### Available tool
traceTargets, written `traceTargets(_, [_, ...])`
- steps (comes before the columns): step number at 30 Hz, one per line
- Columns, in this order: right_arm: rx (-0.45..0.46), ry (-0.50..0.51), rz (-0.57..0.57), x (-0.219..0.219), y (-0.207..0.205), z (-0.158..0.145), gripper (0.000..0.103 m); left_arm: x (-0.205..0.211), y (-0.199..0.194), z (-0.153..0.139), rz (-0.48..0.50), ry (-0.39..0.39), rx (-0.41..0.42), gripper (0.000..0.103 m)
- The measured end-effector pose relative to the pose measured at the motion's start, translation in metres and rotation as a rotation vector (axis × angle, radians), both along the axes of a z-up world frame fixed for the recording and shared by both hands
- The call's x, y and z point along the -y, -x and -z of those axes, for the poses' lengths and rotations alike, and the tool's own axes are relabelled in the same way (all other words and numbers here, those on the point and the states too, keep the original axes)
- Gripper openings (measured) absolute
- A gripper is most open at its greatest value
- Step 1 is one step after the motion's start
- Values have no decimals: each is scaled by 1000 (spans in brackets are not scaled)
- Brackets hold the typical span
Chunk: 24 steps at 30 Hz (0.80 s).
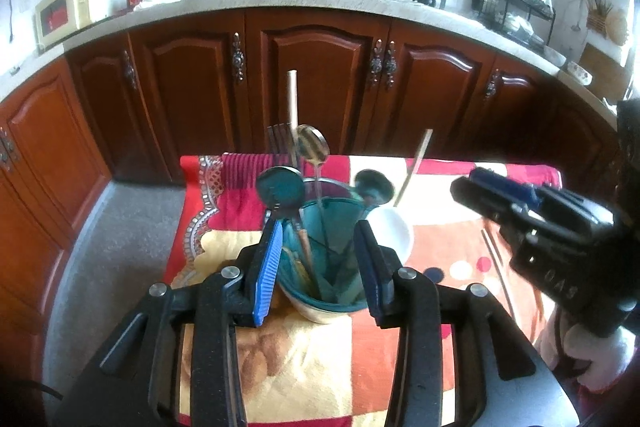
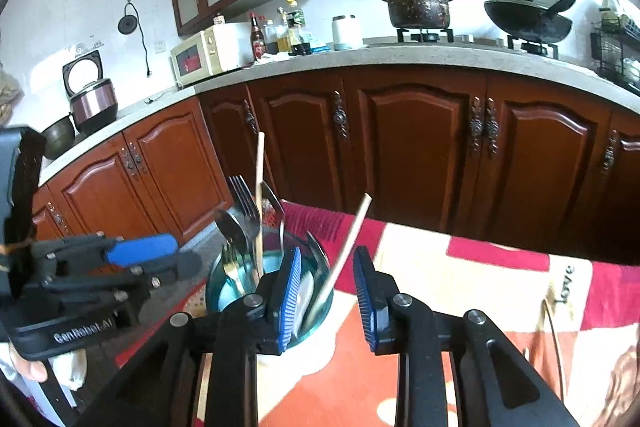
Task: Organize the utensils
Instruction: 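Move both grippers back over the two wooden chopsticks on the blanket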
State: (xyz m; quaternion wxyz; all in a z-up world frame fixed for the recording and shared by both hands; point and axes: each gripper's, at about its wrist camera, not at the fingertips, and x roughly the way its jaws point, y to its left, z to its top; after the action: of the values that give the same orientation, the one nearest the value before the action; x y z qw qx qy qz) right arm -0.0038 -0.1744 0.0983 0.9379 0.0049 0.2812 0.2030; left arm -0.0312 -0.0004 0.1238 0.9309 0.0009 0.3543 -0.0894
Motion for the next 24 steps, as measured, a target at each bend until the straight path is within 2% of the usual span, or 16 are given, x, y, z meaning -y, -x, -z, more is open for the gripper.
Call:
traceTargets(6, [-16,7,47,28,23,4,26,26,17,-8,37,6,18,38])
traceTargets(12, [-55,-4,119,72,43,17,27,60,27,-2,95,23,-2,38])
traceTargets(17, [-116,13,198,118,61,46,27,96,31,16,166,37,-55,38])
traceTargets(24, [-251,3,328,193,65,103,27,137,21,49,225,62,-148,38])
